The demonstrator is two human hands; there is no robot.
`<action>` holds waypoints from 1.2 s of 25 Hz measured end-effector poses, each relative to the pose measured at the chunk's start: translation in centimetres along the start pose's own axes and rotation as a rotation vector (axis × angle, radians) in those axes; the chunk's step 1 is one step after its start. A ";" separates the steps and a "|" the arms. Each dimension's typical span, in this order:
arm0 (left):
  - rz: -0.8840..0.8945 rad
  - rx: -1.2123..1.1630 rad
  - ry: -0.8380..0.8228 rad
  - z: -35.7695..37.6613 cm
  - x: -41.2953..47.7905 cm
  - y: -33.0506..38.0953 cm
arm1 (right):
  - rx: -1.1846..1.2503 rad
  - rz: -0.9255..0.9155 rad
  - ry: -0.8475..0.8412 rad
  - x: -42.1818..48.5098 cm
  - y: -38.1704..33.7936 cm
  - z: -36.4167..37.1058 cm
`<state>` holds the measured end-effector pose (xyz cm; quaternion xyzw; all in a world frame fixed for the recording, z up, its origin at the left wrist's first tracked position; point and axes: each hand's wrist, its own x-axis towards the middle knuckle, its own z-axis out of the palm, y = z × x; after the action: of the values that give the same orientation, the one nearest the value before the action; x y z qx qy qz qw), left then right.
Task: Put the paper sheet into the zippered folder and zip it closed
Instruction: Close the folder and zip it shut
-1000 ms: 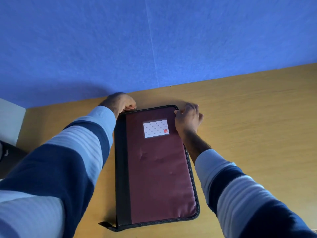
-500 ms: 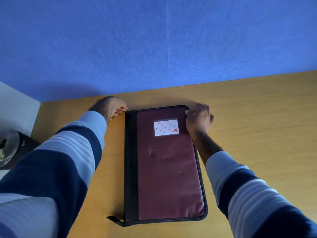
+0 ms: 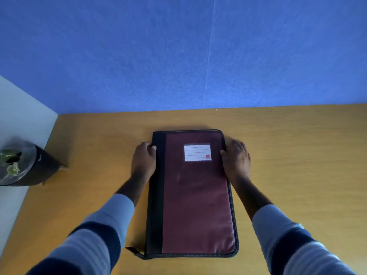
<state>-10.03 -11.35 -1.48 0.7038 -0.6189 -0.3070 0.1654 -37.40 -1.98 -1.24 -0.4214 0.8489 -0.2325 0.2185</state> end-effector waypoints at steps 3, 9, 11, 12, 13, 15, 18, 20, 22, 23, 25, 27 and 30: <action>0.007 0.003 -0.006 -0.3 -6.6 -3.0 | -0.002 -0.003 -0.012 -5.6 1.4 -0.5; -0.082 -0.015 -0.094 -1.3 -14.4 -5.3 | 0.002 0.201 -0.096 -13.4 3.4 -1.1; -0.104 -0.049 -0.114 -1.5 -14.7 -4.9 | 0.012 0.222 -0.146 -13.8 2.7 -1.4; -0.106 -0.089 -0.114 -1.6 -14.7 -4.6 | 0.023 0.224 -0.166 -13.7 2.3 -1.6; -0.111 -0.133 -0.098 -1.7 -14.6 -4.4 | 0.026 0.224 -0.184 -13.5 1.9 -1.8; -0.129 -0.191 -0.042 -2.0 -14.9 -4.0 | 0.008 0.220 -0.218 -13.0 1.5 -2.2; -0.158 -0.180 -0.011 -2.2 -15.6 -4.0 | -0.047 0.216 -0.260 -12.6 1.5 -2.4; -0.163 -0.159 -0.051 -2.2 -16.1 -4.3 | -0.054 0.221 -0.282 -13.0 1.6 -2.3; -0.130 -0.153 -0.094 -2.5 -16.2 -4.7 | -0.036 0.222 -0.285 -13.6 1.5 -2.3; -0.106 -0.145 -0.111 -2.6 -16.1 -4.9 | -0.033 0.226 -0.282 -13.8 1.4 -2.2; -0.078 -0.132 -0.126 -2.8 -15.8 -5.0 | -0.034 0.240 -0.269 -14.1 1.3 -2.2; -0.062 -0.133 -0.142 -2.8 -15.3 -5.0 | -0.031 0.257 -0.236 -14.2 1.1 -1.8; -0.032 -0.128 -0.183 -2.9 -15.1 -5.1 | -0.001 0.277 -0.190 -14.1 1.0 -1.7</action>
<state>-4.92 3.83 0.97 0.6706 -0.5992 -0.4115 0.1482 -31.23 10.39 2.04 -0.3204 0.8745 -0.1591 0.3274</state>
